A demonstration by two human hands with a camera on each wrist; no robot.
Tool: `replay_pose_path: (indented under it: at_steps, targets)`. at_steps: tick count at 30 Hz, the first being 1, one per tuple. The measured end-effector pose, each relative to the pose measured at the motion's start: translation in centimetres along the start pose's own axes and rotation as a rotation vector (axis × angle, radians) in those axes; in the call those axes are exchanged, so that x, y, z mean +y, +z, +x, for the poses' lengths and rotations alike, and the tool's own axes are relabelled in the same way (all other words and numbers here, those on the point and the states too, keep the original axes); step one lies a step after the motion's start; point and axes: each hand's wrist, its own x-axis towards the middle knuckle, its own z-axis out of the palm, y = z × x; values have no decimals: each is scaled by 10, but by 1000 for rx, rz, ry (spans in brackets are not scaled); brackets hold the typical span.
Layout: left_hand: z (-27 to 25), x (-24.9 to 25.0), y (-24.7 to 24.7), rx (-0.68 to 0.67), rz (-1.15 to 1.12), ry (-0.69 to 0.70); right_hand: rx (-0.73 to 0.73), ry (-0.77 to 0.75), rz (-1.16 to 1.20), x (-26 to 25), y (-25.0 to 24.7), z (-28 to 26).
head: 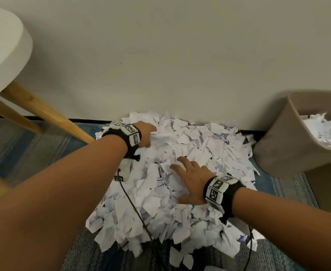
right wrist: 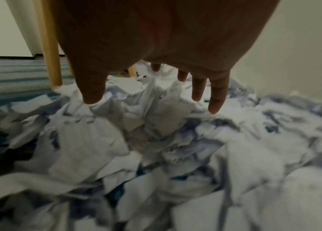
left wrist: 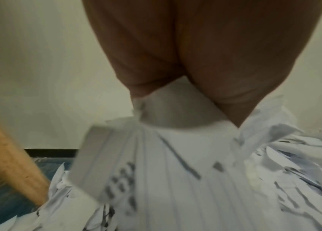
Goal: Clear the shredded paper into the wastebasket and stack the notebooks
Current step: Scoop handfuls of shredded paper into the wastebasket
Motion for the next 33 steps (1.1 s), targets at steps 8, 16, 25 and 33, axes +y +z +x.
replay_pose_path:
  at_steps: [8, 16, 25, 33]
  targets:
    - [5, -4, 21, 69, -76, -38, -106, -110, -25, -26, 34, -3]
    - [18, 17, 59, -99, 116, 13, -226, -88, -231, -19, 38, 12]
    - [18, 16, 79, -18, -35, 66, -132, -145, -198, -14, 40, 15]
    - [22, 15, 59, 113, -124, 23, -153, -45, 129, 6, 17, 19]
